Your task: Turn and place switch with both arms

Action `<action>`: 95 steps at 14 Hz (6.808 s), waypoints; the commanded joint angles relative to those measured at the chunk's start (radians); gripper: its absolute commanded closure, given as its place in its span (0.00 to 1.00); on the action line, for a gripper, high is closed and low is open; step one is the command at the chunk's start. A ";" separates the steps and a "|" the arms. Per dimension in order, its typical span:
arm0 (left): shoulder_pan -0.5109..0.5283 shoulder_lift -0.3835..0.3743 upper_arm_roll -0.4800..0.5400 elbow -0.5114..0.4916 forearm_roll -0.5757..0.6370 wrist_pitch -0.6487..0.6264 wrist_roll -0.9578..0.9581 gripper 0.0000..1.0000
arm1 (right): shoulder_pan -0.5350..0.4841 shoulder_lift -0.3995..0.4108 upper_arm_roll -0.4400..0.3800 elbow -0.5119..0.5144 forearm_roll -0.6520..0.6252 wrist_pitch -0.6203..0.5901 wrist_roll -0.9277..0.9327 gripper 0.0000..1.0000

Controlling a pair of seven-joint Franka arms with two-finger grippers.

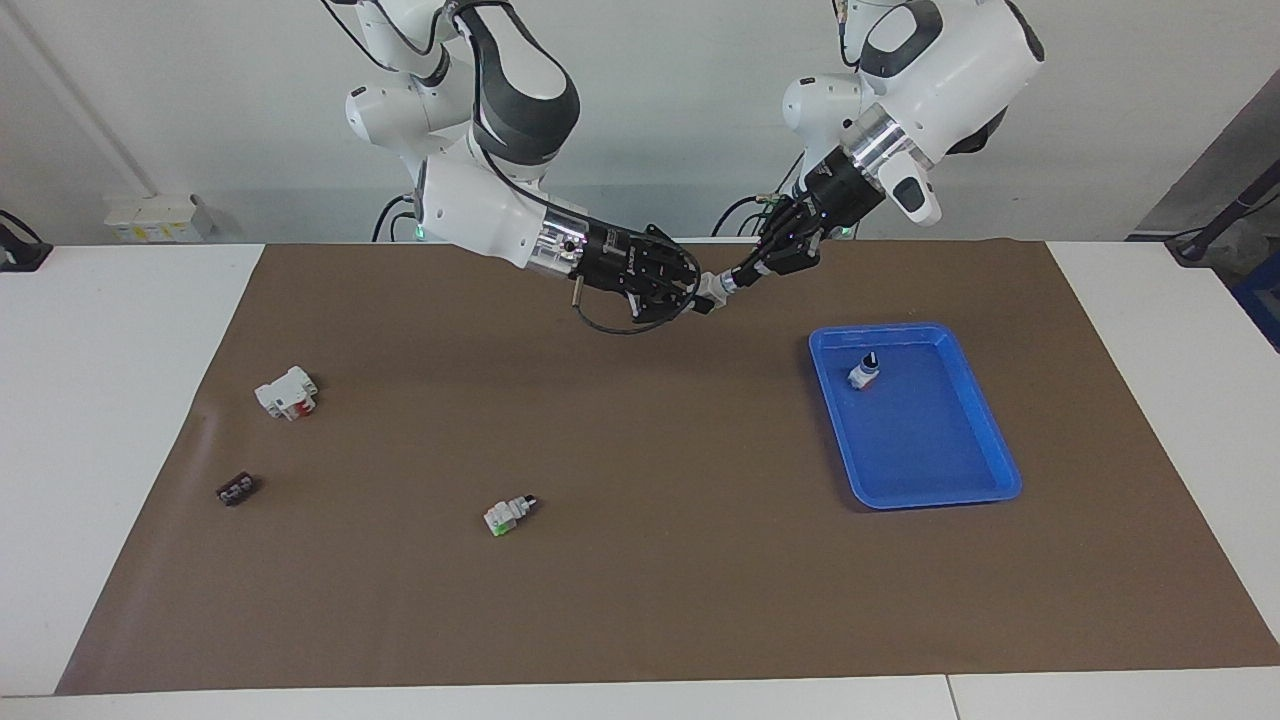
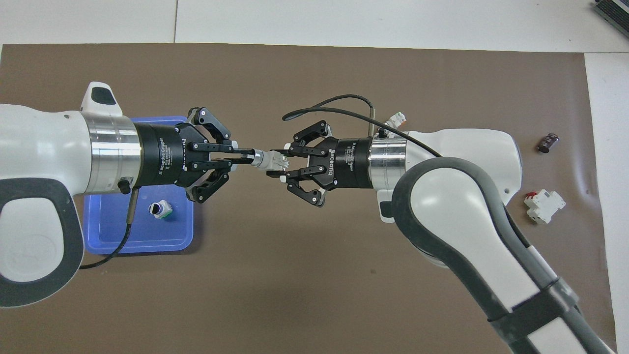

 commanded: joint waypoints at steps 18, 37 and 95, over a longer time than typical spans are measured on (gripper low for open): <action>-0.002 -0.001 -0.038 0.039 0.124 -0.008 -0.780 1.00 | 0.004 0.005 0.017 0.011 0.016 0.011 0.011 1.00; 0.023 0.005 -0.029 0.044 0.120 0.011 -0.802 1.00 | 0.010 -0.011 0.017 0.013 -0.067 0.005 -0.002 0.00; 0.338 -0.076 -0.016 -0.429 0.380 0.445 0.780 0.00 | -0.478 -0.199 0.001 0.217 -1.360 -0.703 -1.260 0.00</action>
